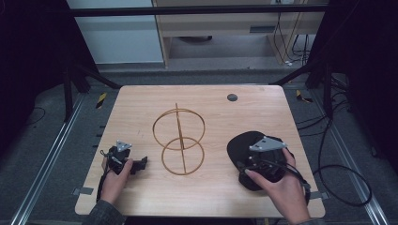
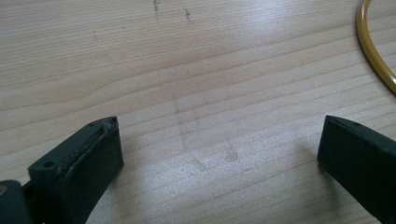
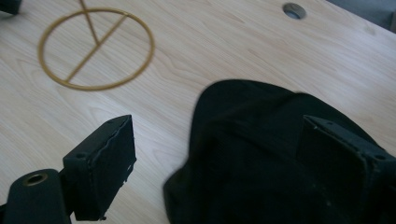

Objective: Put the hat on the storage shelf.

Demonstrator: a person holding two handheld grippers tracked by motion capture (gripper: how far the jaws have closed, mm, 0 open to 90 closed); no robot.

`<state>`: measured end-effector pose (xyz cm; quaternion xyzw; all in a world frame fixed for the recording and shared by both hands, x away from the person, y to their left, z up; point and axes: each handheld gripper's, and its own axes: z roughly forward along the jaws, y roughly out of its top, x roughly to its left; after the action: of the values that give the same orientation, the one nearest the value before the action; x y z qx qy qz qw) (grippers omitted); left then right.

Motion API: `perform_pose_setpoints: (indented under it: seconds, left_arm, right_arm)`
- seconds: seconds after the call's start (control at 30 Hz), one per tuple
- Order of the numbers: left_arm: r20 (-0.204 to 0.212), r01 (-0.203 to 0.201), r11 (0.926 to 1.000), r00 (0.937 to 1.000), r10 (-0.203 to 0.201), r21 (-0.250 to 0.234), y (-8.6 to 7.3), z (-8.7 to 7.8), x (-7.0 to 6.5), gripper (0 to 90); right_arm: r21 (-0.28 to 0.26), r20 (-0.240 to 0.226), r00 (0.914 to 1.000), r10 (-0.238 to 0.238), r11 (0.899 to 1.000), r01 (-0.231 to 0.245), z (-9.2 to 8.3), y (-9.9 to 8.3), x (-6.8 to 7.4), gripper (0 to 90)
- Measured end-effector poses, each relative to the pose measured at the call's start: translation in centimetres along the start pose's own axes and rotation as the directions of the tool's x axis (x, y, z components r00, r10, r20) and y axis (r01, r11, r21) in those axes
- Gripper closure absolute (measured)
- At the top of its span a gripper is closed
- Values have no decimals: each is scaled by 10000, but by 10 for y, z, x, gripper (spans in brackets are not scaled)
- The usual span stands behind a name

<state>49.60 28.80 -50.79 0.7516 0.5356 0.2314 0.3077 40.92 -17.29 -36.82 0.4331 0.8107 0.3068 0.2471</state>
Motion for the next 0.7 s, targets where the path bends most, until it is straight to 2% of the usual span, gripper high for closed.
perform_pose_setpoints:
  seconds: [0.03, 0.07, 0.1, 0.13, 0.17, 0.23, 0.37, 0.6, 0.7]
  left_arm:
    - [2, -2, 10000, 10000, 2, -1, 0, 0, 0, 0]
    - [2, -2, 10000, 10000, 2, -1, 0, 0, 0, 0]
    - [2, -4, 10000, 10000, 4, -2, 0, 0, 0, 0]
    - [4, -5, 10000, 10000, 5, -1, 0, 0, 0, 0]
    - [9, -2, 10000, 10000, 2, -3, 0, 0, 0, 0]
    - [10, -8, 10000, 10000, 8, -4, 0, 0, 0, 0]
    - [20, -15, 10000, 10000, 15, -2, 0, 0, 0, 0]
    - [19, -14, 10000, 10000, 14, -3, 0, 0, 0, 0]
    - [20, -14, 10000, 10000, 14, -2, 0, 0, 0, 0]
  right_arm:
    - [43, 57, 10000, 64, 10000, -64, -2, -3, -6, 120]
    - [43, 57, 10000, 64, 10000, -64, -2, -3, -6, 120]
    - [183, 135, 9994, 320, 9993, -323, -6, -8, -17, 119]
    - [183, 135, 9994, 320, 9993, -323, -6, -8, -17, 119]
    - [237, 226, 9983, 539, 9982, -544, -10, -13, -27, 120]
    - [285, 224, 9981, 573, 9979, -580, -11, -14, -30, 119]
    - [507, 143, 9962, 863, 9949, -869, -14, -20, -46, 111]
    - [602, 133, 9930, 1177, 9912, -1183, -21, -18, -62, 101]
    - [805, 109, 9929, 1181, 9897, -1186, -23, -17, -68, 101]
